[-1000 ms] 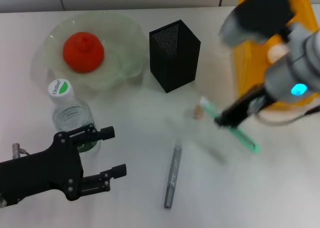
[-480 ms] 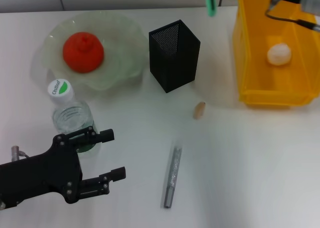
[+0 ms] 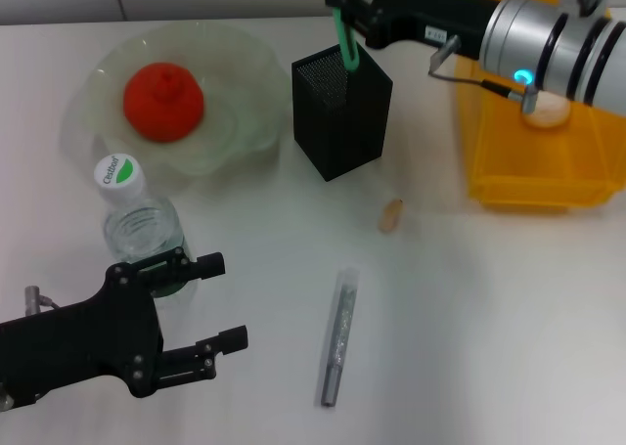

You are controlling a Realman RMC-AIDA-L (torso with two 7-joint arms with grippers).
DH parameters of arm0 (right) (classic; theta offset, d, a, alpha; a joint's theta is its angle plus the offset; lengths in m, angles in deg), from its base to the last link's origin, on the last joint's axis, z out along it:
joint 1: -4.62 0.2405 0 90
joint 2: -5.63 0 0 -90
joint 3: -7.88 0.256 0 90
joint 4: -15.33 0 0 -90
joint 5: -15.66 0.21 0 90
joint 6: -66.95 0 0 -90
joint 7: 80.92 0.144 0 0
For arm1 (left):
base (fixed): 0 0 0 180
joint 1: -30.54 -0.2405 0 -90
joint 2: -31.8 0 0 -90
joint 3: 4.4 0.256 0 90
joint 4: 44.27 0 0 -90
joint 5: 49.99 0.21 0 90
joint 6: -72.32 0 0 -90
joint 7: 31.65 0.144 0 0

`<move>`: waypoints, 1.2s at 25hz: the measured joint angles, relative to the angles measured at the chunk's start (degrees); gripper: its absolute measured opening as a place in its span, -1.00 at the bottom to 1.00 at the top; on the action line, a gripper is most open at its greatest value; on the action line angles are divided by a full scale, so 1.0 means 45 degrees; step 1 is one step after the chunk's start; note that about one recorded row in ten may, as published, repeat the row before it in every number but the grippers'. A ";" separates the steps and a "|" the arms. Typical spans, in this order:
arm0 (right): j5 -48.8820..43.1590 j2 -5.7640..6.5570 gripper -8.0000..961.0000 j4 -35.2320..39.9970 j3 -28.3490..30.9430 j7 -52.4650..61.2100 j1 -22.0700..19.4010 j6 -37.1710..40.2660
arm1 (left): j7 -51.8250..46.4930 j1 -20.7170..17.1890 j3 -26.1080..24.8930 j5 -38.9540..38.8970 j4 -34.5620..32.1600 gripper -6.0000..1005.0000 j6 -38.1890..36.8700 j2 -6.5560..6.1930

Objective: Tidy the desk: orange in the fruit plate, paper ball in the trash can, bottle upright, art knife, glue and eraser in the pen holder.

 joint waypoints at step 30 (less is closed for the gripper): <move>-1.2782 0.0055 0.58 1.2288 -0.0562 1.7036 -0.3191 0.6561 | -0.0025 0.0088 -0.0052 0.0001 0.0078 0.53 0.0007 -0.0021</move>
